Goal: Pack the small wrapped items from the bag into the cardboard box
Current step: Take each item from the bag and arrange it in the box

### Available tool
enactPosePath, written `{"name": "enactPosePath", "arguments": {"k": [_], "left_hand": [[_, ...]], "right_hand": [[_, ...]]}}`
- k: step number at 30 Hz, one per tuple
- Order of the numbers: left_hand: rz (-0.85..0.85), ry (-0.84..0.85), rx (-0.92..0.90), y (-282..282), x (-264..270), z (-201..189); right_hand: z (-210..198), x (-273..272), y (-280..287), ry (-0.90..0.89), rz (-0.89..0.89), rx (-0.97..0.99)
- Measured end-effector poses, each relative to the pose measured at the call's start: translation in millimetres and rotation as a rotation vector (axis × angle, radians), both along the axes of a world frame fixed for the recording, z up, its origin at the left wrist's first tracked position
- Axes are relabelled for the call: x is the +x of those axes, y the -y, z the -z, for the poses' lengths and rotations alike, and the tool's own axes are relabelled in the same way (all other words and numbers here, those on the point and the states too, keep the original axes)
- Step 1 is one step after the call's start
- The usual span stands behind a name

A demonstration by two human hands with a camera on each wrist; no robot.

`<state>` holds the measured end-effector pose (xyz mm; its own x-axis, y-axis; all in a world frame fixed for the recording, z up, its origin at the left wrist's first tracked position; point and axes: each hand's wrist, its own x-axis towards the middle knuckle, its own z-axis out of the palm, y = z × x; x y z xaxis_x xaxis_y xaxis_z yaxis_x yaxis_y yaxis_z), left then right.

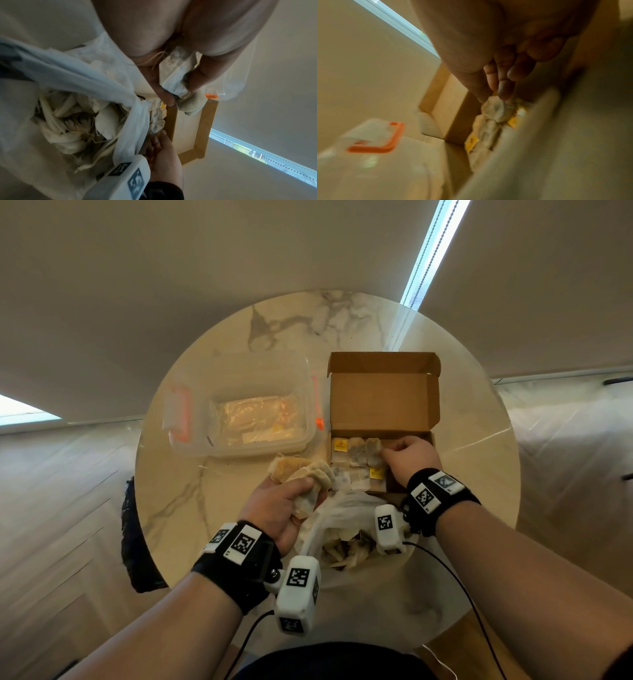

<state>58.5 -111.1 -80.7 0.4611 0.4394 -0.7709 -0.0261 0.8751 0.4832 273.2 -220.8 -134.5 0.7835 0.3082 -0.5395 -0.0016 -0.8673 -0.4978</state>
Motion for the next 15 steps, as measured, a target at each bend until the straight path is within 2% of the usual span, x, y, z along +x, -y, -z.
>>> {"name": "enactPosePath", "arguments": {"k": [2,4,7,11,15], "left_hand": [[0.016,0.033,-0.019,3,8,-5],[0.045,0.077,-0.032,7,17,-10],[0.117,0.126,-0.015,12,28,-15],[0.199,0.147,-0.023,19,38,-22],[0.211,0.087,-0.024,24,42,-22]], "right_hand": [[-29,-8,5,-0.049,-0.061,0.171],[-61,-20,8,-0.187,-0.156,0.353],[-84,-32,15,-0.314,-0.239,0.468],[-87,-26,29,-0.356,-0.152,0.498],[-91,-23,41,-0.472,-0.006,0.628]]}}
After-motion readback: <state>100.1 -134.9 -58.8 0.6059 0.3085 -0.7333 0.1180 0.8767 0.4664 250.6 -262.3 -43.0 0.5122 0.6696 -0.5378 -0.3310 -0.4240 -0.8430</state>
